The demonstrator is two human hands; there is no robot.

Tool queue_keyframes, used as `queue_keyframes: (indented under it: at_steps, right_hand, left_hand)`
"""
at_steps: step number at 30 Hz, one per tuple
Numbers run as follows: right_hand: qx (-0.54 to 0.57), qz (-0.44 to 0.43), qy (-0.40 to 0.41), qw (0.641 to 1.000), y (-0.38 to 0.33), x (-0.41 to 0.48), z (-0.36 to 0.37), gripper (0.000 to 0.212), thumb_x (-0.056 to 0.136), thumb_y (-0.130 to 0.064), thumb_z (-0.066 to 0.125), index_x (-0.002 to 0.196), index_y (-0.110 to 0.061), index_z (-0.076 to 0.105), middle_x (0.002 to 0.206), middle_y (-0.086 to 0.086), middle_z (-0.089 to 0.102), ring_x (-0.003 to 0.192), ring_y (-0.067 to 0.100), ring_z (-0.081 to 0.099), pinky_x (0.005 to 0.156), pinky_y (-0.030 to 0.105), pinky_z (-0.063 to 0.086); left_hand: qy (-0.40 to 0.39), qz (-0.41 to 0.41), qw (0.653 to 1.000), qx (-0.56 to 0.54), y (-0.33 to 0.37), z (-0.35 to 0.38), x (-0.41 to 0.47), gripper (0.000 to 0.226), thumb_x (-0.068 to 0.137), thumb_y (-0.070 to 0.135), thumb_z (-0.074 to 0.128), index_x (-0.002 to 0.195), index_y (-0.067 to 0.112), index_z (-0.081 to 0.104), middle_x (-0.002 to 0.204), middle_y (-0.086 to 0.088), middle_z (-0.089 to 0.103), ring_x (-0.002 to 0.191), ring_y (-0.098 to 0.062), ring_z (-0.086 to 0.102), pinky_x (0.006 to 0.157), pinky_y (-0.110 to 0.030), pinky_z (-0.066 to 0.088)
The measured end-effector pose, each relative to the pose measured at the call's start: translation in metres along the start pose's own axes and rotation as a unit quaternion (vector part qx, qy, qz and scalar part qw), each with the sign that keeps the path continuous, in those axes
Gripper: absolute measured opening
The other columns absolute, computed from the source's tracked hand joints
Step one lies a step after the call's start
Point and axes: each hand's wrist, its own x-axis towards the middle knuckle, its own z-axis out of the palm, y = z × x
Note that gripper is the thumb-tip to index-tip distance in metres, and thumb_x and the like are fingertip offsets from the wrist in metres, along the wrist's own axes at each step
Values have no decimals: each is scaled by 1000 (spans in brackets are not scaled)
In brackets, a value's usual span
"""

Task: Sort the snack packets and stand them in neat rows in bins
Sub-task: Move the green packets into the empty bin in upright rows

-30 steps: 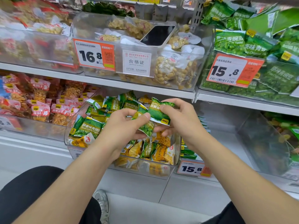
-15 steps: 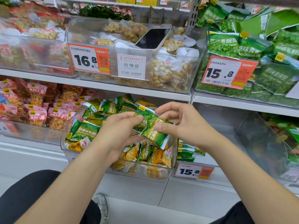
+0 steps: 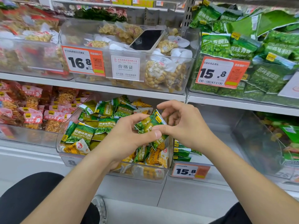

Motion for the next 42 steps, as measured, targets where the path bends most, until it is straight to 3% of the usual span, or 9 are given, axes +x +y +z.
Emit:
queue_keyframes:
  at_steps: [3, 6, 11, 14, 21, 25, 29, 35, 42]
  right_hand:
    - [11, -15, -28, 999, 0, -3, -3, 42, 76, -46, 90, 112, -29, 77, 94, -13, 78, 85, 7, 71, 74, 16, 51]
    - [101, 11, -72, 992, 2, -5, -11, 41, 82, -37, 85, 118, -21, 75, 99, -3, 80, 89, 16, 77, 82, 34, 63]
    - [161, 44, -145, 975, 4, -14, -35, 54, 80, -14, 90, 129, -21, 68, 111, 1, 79, 102, 22, 77, 91, 37, 63]
    - [154, 54, -146, 976, 13, -18, -45, 53, 80, -11, 91, 126, -20, 67, 109, 5, 79, 99, 28, 77, 90, 40, 63]
    - [101, 62, -152, 981, 38, -32, -72, 33, 90, -15, 83, 121, -16, 73, 109, 4, 78, 100, 27, 75, 84, 38, 64]
    - [-47, 80, -97, 991, 76, -36, -92, 30, 94, -22, 80, 122, -27, 69, 106, -3, 77, 98, 23, 74, 90, 48, 60]
    - [-317, 152, -113, 929, 112, -41, -102, 47, 92, -36, 79, 135, -28, 62, 133, 2, 68, 127, 29, 60, 95, 34, 47]
    - [-284, 175, -231, 914, 134, -43, -77, 60, 84, -44, 86, 137, -31, 60, 138, -3, 62, 131, 19, 55, 104, 37, 47]
    - [-289, 161, -221, 917, 135, -32, -63, 59, 75, -42, 94, 128, -31, 69, 116, -2, 66, 114, 16, 54, 96, 41, 50]
  left_hand:
    - [13, 3, 1000, 2, -1, 0, 1, 41, 82, 20, 88, 120, 25, 74, 115, 7, 78, 98, -19, 78, 91, -42, 63]
    - [31, 11, 999, -11, 1, 6, 2, 36, 81, 15, 87, 113, 21, 71, 104, 5, 81, 92, -23, 79, 83, -38, 66]
    - [47, 56, 997, 27, 0, 20, 4, 26, 82, 22, 88, 102, 33, 76, 104, 26, 74, 84, -21, 78, 77, -34, 66]
    - [32, 72, 995, 59, -4, 30, 9, 27, 85, 25, 85, 110, 31, 76, 104, 25, 73, 79, -10, 75, 74, -31, 65]
    - [1, 144, 932, 333, -22, 64, 22, 53, 101, 59, 53, 145, 30, 55, 134, 16, 64, 125, -2, 57, 106, -37, 51]
    - [23, 163, 882, 442, -31, 79, 25, 43, 108, 41, 48, 148, 26, 48, 142, 5, 49, 134, -18, 43, 110, -39, 37]
    - [17, 159, 878, 451, -41, 90, 32, 40, 101, 25, 60, 140, 17, 58, 146, -5, 42, 137, -26, 44, 114, -43, 40]
    - [21, 144, 872, 467, -42, 100, 31, 29, 96, 5, 59, 122, 12, 69, 151, -6, 29, 133, -32, 52, 102, -45, 53]
    - [29, 136, 879, 457, -40, 102, 29, 25, 93, 1, 60, 107, 15, 75, 153, -8, 33, 133, -34, 54, 102, -43, 53]
